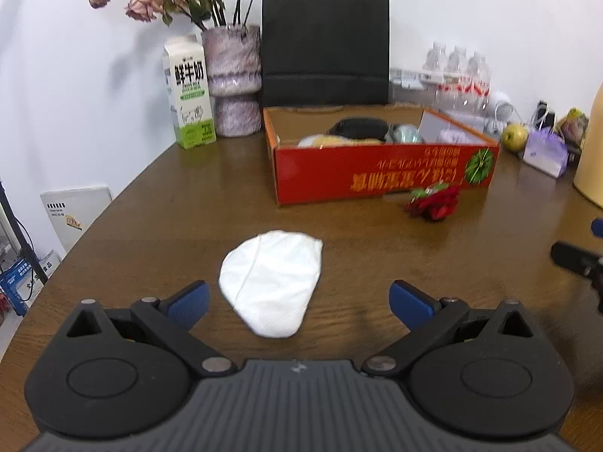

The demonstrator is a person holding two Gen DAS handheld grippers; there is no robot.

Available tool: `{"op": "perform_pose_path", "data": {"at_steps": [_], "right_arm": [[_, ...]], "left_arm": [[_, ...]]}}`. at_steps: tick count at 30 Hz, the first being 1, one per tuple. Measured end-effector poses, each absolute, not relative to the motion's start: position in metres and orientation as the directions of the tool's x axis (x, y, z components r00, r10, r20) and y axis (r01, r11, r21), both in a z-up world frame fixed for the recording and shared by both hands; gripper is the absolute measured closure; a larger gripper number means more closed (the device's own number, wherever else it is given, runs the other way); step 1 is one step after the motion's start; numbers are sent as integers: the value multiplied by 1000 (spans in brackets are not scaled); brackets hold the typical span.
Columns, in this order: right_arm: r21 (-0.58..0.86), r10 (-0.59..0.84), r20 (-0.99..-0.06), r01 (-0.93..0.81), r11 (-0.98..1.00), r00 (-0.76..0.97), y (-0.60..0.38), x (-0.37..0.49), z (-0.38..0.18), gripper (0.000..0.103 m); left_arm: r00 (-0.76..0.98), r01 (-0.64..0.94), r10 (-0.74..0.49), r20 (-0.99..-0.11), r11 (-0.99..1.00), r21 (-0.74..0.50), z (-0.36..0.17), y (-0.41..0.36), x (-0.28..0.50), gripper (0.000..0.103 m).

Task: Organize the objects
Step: 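Grasp the white cloth with the left gripper while the right gripper approaches the red rose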

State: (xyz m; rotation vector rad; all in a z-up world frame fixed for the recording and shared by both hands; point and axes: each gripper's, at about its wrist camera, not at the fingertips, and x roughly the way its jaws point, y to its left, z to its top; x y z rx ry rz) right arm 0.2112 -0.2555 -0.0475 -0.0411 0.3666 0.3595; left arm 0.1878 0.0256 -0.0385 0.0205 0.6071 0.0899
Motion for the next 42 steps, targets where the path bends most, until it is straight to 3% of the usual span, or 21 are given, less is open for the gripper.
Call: {"op": "perform_pose_path", "data": {"at_steps": [16,20,27,29,30,35,37,42], "right_arm": [[35,336,-384,-351,936,860,-256,215,-50,0],[37,337,-402,-353,935,851,-255,218,-51,0],[28,329,-438,-353,935,837,-252,224,-53,0],[25,326,-445,-352,935,834,-251,225,-54,0],[24,325,-447,-352,936,833,-251,225,-54,0],[18,316,-461,-348,937,829,-249,227,-55,0],[13,312,-464,-346,938,829,-249,227,-55,0],[3,295,-470,-333,943,832,-246,230,-55,0]], "left_arm": [[741,-32,109,-663,991,127,-62,46,241,0],[735,-41,37,-677,999,10,-71,66,254,0],[752,-40,35,-659,999,7,-72,70,256,0],[763,-50,43,-645,999,8,-70,70,255,15],[773,-49,43,-633,999,8,-68,66,252,32],[790,-21,18,-613,1000,3,-65,47,249,42],[814,-15,15,-581,1000,5,-59,37,247,54],[822,29,-30,-569,1000,-10,-53,12,254,57]]}}
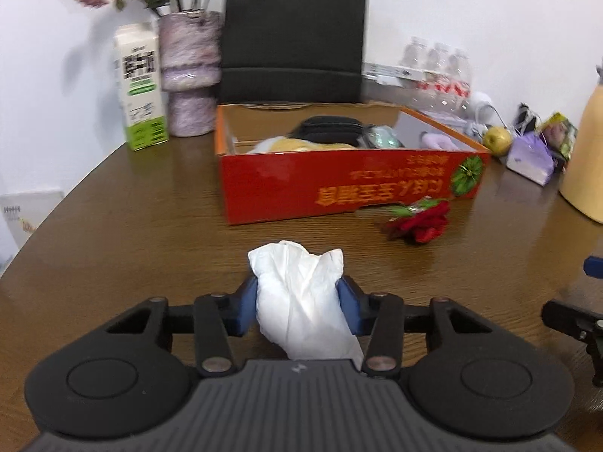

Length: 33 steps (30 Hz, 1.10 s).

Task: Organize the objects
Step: 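Grasp the white cloth with the left gripper while the right gripper approaches the red rose, then grasp the red fabric rose with the right gripper while the left gripper holds the cloth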

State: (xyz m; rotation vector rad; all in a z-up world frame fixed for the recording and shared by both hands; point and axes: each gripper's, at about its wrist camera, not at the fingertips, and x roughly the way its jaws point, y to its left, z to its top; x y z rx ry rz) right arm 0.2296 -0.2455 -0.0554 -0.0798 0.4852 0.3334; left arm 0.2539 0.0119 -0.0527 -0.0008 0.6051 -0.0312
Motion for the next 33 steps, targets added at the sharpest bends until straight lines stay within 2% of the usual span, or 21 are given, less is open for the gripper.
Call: {"op": "perform_pose_path", "data": {"at_steps": [5,18,33], "right_arm": [[-5,283,-488,-327,945,826,-242,233,-57,0],[-22,297,-514,-359,933,804,-213,255,-60,0],[27,304,-541,-345,938,784,-185,317,-63,5]], "left_arm": [[828,54,-52,-558,998,-14,-53,4,257,60],[906,7,-23,-423,999,-40,-33,29,232,59],[906,-73,28,-422,993,-90,-31,56,235,59]]}}
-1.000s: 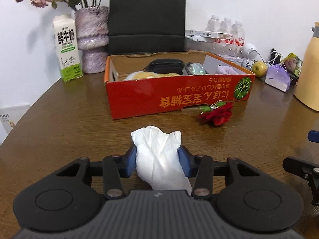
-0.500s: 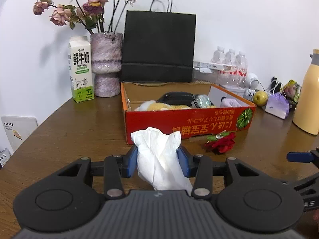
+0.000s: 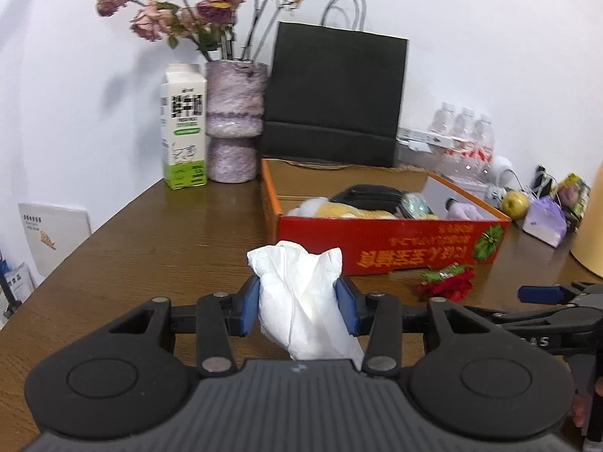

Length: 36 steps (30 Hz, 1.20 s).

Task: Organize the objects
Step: 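Grasp the red fabric rose with the right gripper while the left gripper holds the cloth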

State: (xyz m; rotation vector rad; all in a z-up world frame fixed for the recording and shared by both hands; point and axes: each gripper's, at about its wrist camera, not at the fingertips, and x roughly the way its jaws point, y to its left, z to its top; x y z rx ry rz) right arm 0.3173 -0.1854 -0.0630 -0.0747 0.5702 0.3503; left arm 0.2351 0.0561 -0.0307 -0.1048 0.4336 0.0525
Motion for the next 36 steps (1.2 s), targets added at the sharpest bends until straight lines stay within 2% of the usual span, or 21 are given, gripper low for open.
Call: {"op": "perform_pose_path", "data": {"at_steps": [7,10,13,15,18,23,36], "right_arm": [[37,315,-572,-359,932,758,-166,356,-67,11],[50,320,-572,-357,933,756,-162,365,-68,17],[48,326,-577,-367,929,749,-157,369,-69,30],[46,336,-579,-381,923,743,-155,370,-69,49],[43,345,-563,-391,920,751,-155,367,-67,62],[3,346,-421,-380,925,838,-163,337,-57,66],[-40,353,-348,-390,920,869,-196,265,-46,66]], "left_arm": [[898,-105,44,-438,988,-115,-31,69,239,59],[898,-100,40,-439,988,-114,-32,68,239,59],[896,-103,43,-442,988,-113,-33,68,240,59],[894,-106,44,-445,988,-116,-33,68,240,59],[896,-104,40,-443,987,-122,-33,69,240,59],[897,-100,32,-442,986,-131,-34,72,240,59],[908,-76,8,-420,986,-146,-31,67,232,59]]}}
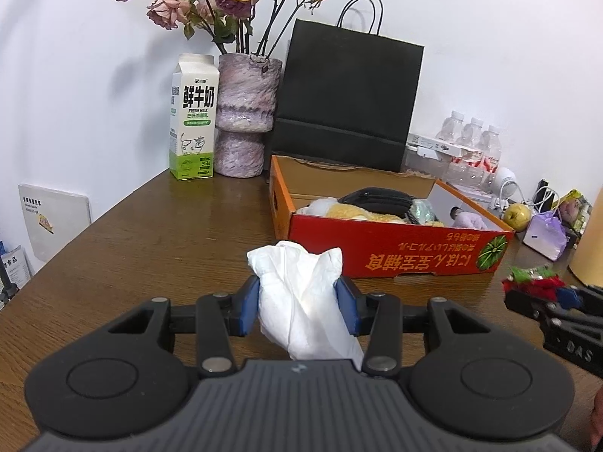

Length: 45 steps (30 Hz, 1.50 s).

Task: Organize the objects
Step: 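Carry the cloth in the left gripper and rose in the right gripper over the box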

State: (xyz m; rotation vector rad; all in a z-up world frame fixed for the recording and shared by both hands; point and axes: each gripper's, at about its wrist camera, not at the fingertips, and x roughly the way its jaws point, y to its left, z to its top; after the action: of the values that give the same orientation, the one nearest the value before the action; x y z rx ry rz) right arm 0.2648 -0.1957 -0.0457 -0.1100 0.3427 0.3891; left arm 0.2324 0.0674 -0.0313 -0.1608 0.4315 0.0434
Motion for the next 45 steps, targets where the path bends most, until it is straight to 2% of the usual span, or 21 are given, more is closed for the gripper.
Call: {"op": "perform_pose_path", "data": {"at_steps": [5,12,27,45], "right_arm": [[-35,358,-328,-390,920,874,-208,243,-45,66],[-5,364,-308,-384,923,879,-219,234,-40,66],[9,405,-282,-420,907,870,-219,241,-12,66],[-7,412,-272,-430,903,870,-209,288,8,66]], "left_arm": [[931,-59,8,-365,990,-129,-27,52,216,59],[941,-41,-6,-339,990,-133,-18,27,197,59],[940,-31,-10,-340,993,-116,17,-17,212,59],[935,-53,1,-354,989,-137,28,-29,258,59]]}}
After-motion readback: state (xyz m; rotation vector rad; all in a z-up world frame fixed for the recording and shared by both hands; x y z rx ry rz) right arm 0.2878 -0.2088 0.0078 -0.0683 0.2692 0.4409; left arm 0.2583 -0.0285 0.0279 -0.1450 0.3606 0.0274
